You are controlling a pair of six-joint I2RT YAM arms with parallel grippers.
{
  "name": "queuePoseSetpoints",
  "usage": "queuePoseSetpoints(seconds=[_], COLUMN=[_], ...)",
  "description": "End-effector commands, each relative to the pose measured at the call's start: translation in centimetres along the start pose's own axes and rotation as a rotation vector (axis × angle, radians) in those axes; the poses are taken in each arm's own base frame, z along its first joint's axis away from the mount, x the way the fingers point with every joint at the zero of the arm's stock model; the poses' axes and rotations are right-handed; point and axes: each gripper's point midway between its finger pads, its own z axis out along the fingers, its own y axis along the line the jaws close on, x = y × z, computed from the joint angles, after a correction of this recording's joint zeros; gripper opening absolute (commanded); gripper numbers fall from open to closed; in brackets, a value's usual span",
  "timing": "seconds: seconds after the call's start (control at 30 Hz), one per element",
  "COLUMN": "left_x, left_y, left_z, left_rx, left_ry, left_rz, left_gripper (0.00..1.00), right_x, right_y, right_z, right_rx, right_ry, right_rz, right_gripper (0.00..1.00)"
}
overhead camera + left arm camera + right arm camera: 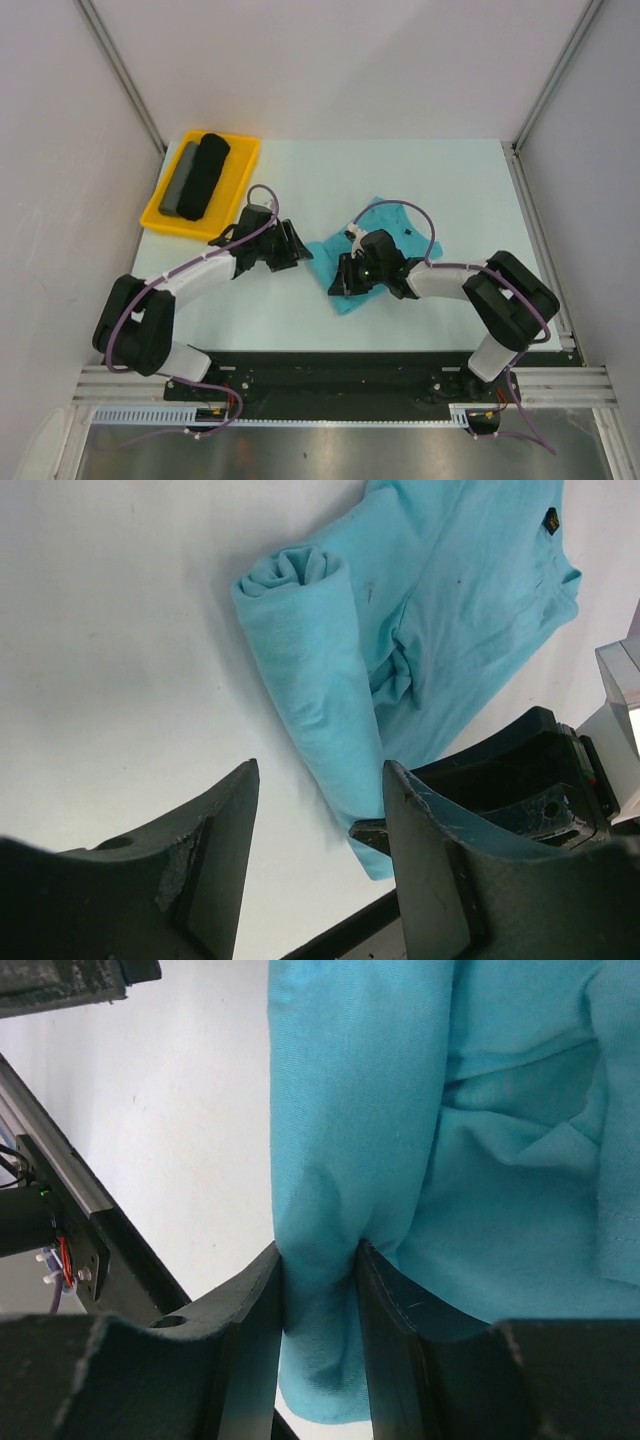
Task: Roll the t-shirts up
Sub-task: Roll the T-shirt to the center of the board.
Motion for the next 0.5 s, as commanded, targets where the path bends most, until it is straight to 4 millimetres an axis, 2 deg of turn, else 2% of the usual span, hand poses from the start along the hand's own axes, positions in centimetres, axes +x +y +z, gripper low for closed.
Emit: queuePoseSetpoints(seconds=[0.0,0.17,0.33,0.47], left_x=[-1.1,-1.8,-2.2,-2.1], left_y=[-1.2,-1.8,-3.3,-3.8], left_z=[0.5,2.3,3.1,3.8], left_rx=[0.042,0.041,0.052,0.038], left_ry=[-0.045,-0.036,-0.030,-0.018], left_rz=[0.006,0.002,0.022,0.032], left_gripper=[0.58,0.55,0.51,0.46], right_x=[0.1,0.7,0.9,0.9], right_y=[-0.1,-1.6,-3.0,-3.5], right_z=[0.2,0.3,0.2,0.1], right_rx=[-0.028,0.007,0.030,0.034], right_ry=[0.012,0.033,0.037,0.038], right_rz=[0.052,0.106,0.164,0.190], right_gripper=[0.38,0.38,0.38,0.39])
